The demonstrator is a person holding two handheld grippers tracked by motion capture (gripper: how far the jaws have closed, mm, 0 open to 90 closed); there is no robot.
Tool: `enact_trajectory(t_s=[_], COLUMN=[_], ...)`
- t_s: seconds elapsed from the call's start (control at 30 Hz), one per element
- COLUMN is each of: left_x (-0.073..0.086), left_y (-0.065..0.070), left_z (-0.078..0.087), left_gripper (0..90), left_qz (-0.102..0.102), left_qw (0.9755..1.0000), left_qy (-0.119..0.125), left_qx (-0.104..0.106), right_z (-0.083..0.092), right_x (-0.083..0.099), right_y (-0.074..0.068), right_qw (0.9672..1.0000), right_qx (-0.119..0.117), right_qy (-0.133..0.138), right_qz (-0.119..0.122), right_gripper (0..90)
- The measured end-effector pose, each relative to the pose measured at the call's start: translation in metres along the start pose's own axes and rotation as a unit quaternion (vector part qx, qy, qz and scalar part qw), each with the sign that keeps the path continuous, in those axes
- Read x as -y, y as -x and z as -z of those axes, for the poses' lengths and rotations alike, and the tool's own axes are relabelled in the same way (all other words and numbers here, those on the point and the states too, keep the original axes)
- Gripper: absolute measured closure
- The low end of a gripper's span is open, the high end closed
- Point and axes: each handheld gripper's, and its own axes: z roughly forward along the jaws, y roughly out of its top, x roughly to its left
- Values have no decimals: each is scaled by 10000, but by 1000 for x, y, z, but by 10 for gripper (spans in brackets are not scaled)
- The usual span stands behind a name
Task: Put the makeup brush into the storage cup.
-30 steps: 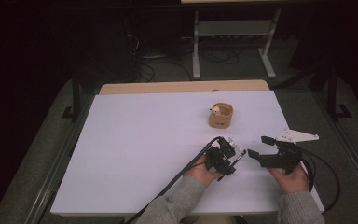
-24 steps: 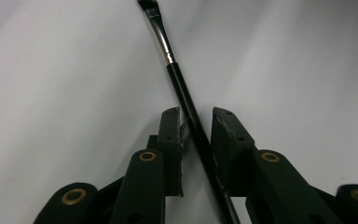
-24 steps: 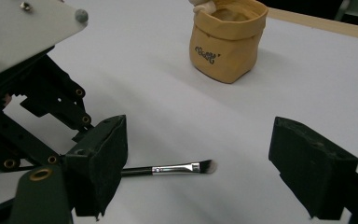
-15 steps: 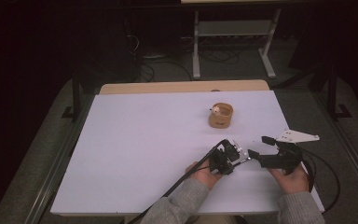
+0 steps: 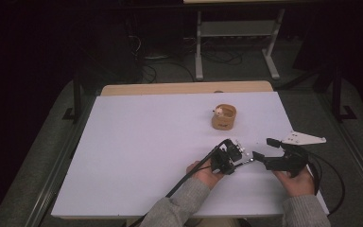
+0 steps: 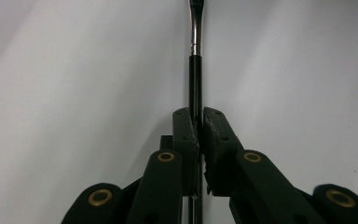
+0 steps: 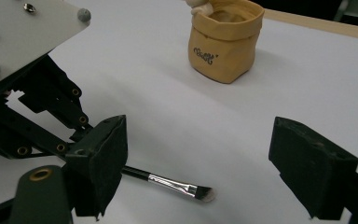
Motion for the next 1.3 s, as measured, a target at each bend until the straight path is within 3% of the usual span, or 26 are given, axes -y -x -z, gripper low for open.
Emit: enact_trajectory(t_s=[0.3,0.53,0.63,0.83,1.13,1.17,1.3], left_x=[12,28,36,52,80,88,101], left_y=[-14,-29,-37,-49,-66,-69,-74], left_z=[19,45,55,81,111,119,134], left_gripper=[843,843,842,843,843,843,842], left_qz=[188,304,377,421,660,703,730], left_qw=[9996,9986,9981,9970,9925,9908,9882], left_qy=[176,400,453,644,1027,1149,1340], left_qx=[110,149,160,40,96,92,87], right_z=[-4,-10,-15,-25,-41,-42,-52], right_x=[-1,-5,-8,-18,-48,-52,-71], right_y=[-5,-13,-18,-28,-45,-47,-60], right_qw=[9999,9996,9990,9972,9934,9928,9889], right_qx=[-106,-245,-357,-633,-969,-1013,-1293], right_qy=[-48,-106,-211,-383,-493,-511,-573], right_qz=[31,114,188,98,358,375,459], right_gripper=[181,181,182,192,213,220,234])
